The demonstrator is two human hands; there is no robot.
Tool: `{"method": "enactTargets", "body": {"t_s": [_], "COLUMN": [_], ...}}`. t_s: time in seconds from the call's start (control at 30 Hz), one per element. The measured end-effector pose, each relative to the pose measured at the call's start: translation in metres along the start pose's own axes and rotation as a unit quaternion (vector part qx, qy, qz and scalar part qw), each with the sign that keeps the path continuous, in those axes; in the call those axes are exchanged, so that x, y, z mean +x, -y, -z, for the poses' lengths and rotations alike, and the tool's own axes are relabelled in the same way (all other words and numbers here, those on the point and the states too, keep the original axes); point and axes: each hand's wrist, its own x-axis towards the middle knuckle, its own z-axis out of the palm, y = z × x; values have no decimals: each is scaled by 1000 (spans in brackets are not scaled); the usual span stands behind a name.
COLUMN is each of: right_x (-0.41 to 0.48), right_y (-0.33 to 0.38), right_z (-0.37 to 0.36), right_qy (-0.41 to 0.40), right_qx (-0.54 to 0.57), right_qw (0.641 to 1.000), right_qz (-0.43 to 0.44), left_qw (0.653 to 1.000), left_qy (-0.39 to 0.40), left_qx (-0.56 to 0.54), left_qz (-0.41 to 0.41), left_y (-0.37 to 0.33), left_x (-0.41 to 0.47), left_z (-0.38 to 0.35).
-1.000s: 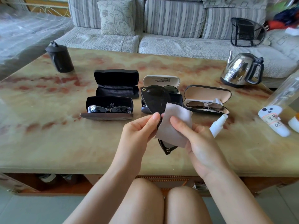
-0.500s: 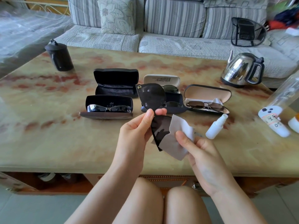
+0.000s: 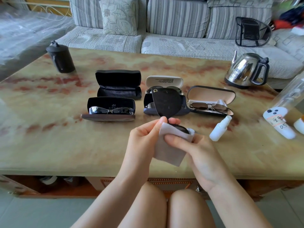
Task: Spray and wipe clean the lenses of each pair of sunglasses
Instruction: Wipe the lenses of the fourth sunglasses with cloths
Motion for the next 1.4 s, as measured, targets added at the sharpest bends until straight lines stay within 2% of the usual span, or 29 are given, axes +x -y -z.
{"method": "enactTargets", "body": {"t_s": [0.17,0.3,0.57,0.67,0.87,1.07,1.17,1.3,1.4], "right_x": [9,5,-3,-3,-1,-5,-2,0,-1], "right_y": [6,4,1,5,11,10,9,4,5], "right_z": [-2,-7,1,3,-10,-17,-18,-17,-15], "right_qy": [-52,-37,51,29,-63,-84,-89,-103,-64], "right_qx": [45,16,-47,-42,95,122,118,57,39], "right_qw": [998,999,997,999,993,989,989,993,997], "right_qz": [-4,3,-19,-18,1,27,19,-5,-5], "left_qw": [1000,999,999,1000,999,998,998,1000,1000], "left_qy": [-15,-29,-22,-7,-9,-12,-17,-1,8], "left_qx": [5,3,-22,-13,-34,-46,-45,-13,3], "left_qz": [-22,-18,21,7,-19,-32,-35,-28,-12], "left_y": [0,2,1,0,7,5,6,7,5], "left_x": [2,0,-1,0,-3,-4,-3,-4,-4], "left_z": [0,2,7,6,-2,-2,-1,4,8]}}
